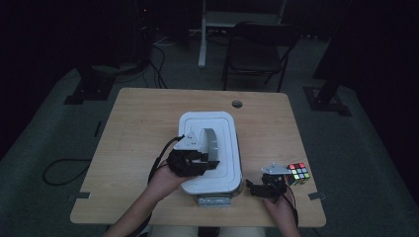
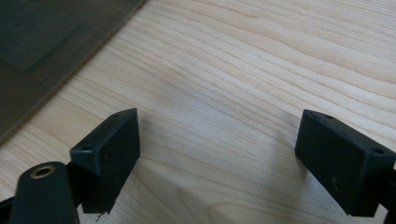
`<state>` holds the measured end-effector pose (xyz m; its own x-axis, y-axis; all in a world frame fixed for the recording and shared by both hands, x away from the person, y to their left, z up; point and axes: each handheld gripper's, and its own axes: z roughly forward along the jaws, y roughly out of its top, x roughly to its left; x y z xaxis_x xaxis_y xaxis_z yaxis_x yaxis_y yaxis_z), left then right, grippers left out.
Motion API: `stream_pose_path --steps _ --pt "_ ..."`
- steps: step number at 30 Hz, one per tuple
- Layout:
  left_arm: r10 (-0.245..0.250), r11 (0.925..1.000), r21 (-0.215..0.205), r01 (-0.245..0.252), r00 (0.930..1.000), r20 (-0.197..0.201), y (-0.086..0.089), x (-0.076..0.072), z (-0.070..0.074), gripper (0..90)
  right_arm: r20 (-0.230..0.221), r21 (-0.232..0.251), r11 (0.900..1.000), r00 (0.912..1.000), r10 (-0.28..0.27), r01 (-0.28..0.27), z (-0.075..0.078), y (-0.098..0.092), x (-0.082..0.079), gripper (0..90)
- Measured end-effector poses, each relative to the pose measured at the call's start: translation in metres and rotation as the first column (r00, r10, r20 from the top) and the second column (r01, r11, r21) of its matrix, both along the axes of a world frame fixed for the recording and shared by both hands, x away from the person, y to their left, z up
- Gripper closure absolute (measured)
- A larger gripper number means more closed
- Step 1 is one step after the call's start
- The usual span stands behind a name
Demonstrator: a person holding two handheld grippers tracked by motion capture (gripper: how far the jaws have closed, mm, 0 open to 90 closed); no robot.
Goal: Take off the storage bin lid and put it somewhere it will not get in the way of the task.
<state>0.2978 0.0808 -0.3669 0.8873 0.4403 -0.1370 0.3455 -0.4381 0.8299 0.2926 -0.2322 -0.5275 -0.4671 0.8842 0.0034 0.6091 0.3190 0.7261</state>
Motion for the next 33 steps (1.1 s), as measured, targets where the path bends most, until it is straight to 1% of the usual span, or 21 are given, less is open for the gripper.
stream_pose_path --steps 7,9,12,14,16,17,18,20,21,22,24,27,28,33 --pt "-0.001 1.0000 0.001 0.001 0.9999 0.012 0.018 -0.002 0.006 70.6 0.000 0.000 1.000 1.0000 0.000 0.000 0.000 0.000 0.000 13.9" --pt "-0.001 1.0000 -0.001 0.001 0.9997 0.023 0.024 -0.002 0.006 70.5 0.000 0.000 1.000 1.0000 0.000 0.000 0.000 0.000 0.000 13.9" --pt "0.017 0.9998 -0.008 -0.017 0.9995 0.028 0.034 -0.003 0.006 70.4 -0.001 0.001 1.000 1.0000 -0.001 0.001 0.000 0.000 0.000 13.8" --pt "0.028 0.9995 -0.017 -0.027 0.9994 0.023 0.043 -0.004 0.006 70.5 -0.001 0.001 1.000 1.0000 -0.003 0.003 0.000 0.000 0.000 13.9" --pt "0.036 0.9991 -0.025 -0.035 0.9992 0.021 0.050 -0.005 0.005 70.5 -0.001 0.001 1.000 1.0000 -0.004 0.004 0.000 0.000 0.000 13.9" --pt "0.034 0.9992 -0.021 -0.034 0.9992 0.022 0.055 -0.005 0.005 70.5 0.001 0.000 1.000 1.0000 -0.004 0.004 0.000 0.000 0.000 13.9" --pt "0.031 0.9992 -0.025 -0.030 0.9992 0.025 0.059 -0.006 0.004 70.5 0.000 0.000 1.000 1.0000 -0.004 0.004 0.000 0.000 0.000 13.8" --pt "0.011 0.9994 -0.033 -0.010 0.9998 0.018 0.068 -0.006 0.000 70.5 -0.001 0.002 1.000 1.0000 -0.005 0.005 0.000 0.000 0.000 13.8" --pt "0.018 0.9993 -0.032 -0.018 0.9997 0.014 0.071 -0.006 -0.001 70.4 -0.001 0.002 1.000 1.0000 -0.005 0.005 0.000 0.000 0.000 13.9" --pt "0.022 0.9994 -0.027 -0.021 0.9996 0.020 0.075 -0.007 -0.001 70.4 0.000 0.002 1.000 1.0000 -0.005 0.005 0.000 0.000 0.000 13.9" --pt "0.028 0.9989 -0.039 -0.027 0.9995 0.016 0.082 -0.008 -0.002 70.4 0.001 -0.001 1.000 1.0000 -0.003 0.003 0.000 0.000 0.000 13.9" --pt "0.018 0.9988 -0.046 -0.016 0.9994 0.029 0.093 -0.009 -0.001 70.4 -0.001 0.000 1.000 1.0000 -0.004 0.004 0.000 0.000 0.000 13.9" --pt "0.011 0.9991 -0.042 -0.009 0.9991 0.041 0.097 -0.010 -0.001 70.3 -0.001 0.001 1.000 1.0000 -0.004 0.004 0.000 0.000 0.000 13.9" --pt "0.041 0.9984 -0.041 -0.039 0.9984 0.040 0.117 -0.010 -0.006 70.4 -0.002 0.002 1.000 1.0000 -0.005 0.005 0.000 0.000 0.000 13.9"
